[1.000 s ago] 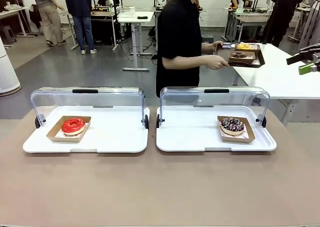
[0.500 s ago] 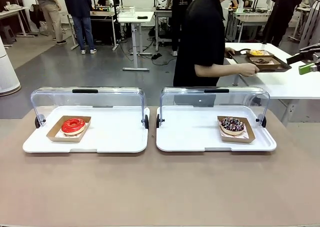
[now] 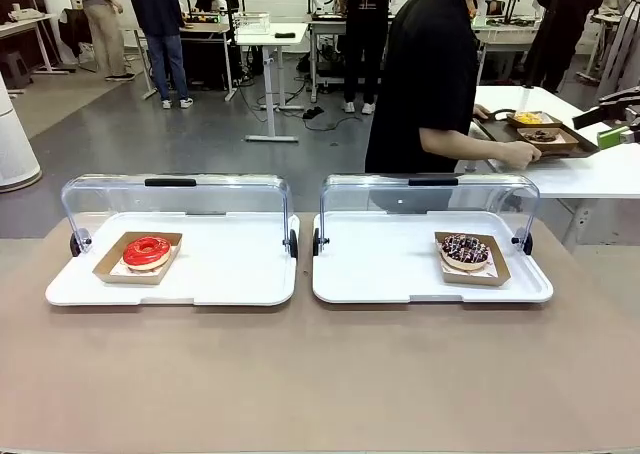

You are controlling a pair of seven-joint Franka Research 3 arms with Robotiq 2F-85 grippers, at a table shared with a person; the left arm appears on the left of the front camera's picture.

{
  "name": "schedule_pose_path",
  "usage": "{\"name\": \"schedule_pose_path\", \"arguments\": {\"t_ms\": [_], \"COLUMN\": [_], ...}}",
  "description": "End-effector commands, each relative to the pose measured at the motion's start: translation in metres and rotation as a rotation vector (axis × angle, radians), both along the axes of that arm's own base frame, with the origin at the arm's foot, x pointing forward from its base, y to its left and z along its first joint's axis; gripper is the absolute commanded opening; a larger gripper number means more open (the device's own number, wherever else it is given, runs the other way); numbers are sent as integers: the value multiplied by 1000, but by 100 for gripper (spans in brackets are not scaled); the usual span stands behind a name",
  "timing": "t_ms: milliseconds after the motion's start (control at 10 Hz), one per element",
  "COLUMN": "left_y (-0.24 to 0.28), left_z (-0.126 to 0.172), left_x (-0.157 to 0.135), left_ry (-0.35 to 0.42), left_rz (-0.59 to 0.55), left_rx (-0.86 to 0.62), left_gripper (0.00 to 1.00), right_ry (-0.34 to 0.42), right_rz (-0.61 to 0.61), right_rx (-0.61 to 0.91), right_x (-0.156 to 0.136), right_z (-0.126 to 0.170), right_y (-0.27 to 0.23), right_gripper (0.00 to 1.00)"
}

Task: Provide the desired donut to the person.
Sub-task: Place the picked Paper togo box onto the Handle tray extended by the person.

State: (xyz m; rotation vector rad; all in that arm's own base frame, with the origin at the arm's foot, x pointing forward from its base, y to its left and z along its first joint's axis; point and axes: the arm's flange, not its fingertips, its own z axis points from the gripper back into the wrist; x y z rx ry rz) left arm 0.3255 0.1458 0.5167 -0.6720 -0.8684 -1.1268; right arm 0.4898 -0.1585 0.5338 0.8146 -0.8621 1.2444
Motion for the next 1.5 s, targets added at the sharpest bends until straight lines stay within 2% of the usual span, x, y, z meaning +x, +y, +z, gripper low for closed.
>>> {"name": "schedule_pose_path", "arguments": {"t_ms": [0,1400], "left_y": [-2,-2], "left_z": [0,0], "left_x": [-4,-4], "left_ry": [-9,-9], "left_rz": [-1,-1], "left_rx": [-6,-6], "left_gripper": [100,100], "right_ry": [-5,-5], "right_rz": [-2,-2], "right_rx": [9,9], "right_x": [0,0], "right_z": [1,1], "right_y": [2,2], "right_gripper": [100,100]}}
